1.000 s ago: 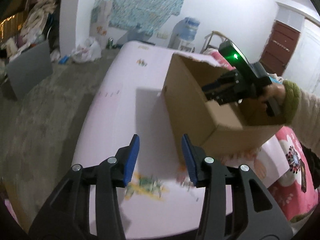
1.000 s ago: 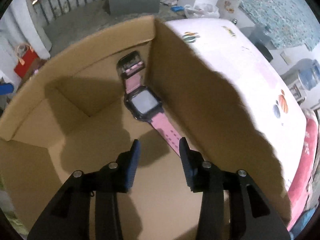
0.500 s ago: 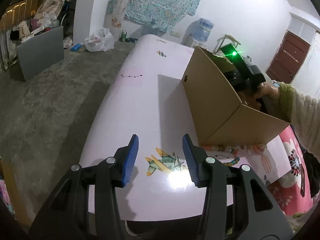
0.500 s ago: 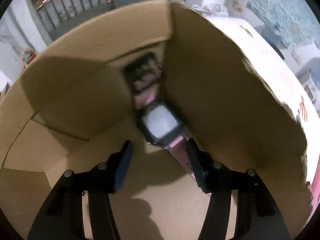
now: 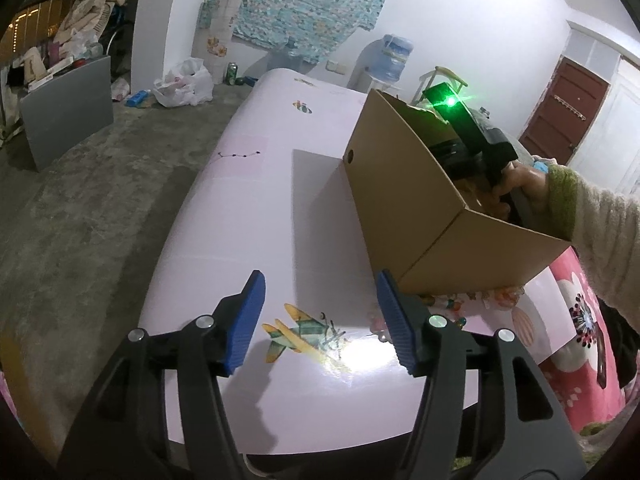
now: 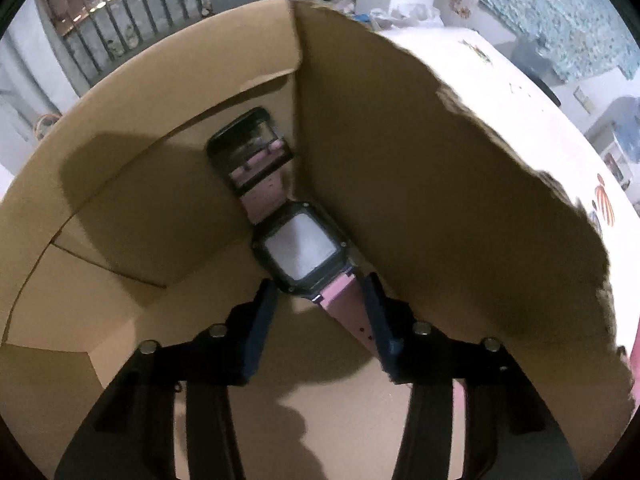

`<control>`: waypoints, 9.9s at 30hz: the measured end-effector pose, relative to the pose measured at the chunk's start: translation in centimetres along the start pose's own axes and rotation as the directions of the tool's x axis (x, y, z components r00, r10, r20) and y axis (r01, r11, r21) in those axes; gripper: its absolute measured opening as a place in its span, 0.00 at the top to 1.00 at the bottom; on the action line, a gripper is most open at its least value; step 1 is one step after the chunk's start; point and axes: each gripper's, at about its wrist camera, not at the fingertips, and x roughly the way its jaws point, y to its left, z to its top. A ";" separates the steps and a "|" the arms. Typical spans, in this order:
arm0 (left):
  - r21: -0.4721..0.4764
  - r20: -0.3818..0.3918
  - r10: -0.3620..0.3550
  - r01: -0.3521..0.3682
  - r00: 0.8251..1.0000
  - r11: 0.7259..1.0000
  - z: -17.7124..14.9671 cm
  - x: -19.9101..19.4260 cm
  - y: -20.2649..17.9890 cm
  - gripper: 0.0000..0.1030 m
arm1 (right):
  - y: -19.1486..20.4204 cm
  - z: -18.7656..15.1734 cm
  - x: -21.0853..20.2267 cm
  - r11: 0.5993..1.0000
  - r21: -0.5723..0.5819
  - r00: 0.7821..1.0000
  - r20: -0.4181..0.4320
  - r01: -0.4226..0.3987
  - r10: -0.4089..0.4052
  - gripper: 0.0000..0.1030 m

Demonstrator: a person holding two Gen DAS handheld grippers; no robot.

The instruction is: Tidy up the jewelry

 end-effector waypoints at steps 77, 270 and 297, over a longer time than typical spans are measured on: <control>0.052 -0.022 0.010 -0.009 1.000 0.999 -1.9 -1.5 -2.2 0.35 | 1.7 -2.3 -14.8 0.992 0.102 0.942 0.319 0.075 -0.104 0.34; 0.275 -0.033 -0.031 0.039 0.999 0.961 5.3 -0.5 -8.3 0.23 | 5.5 -21.1 -18.1 0.747 0.554 0.857 0.513 -0.369 0.043 0.36; 0.239 -0.133 0.051 -0.018 0.990 0.971 3.1 6.8 -6.8 0.22 | 0.7 -24.6 -13.7 0.638 0.765 0.937 0.278 -0.083 -0.211 0.41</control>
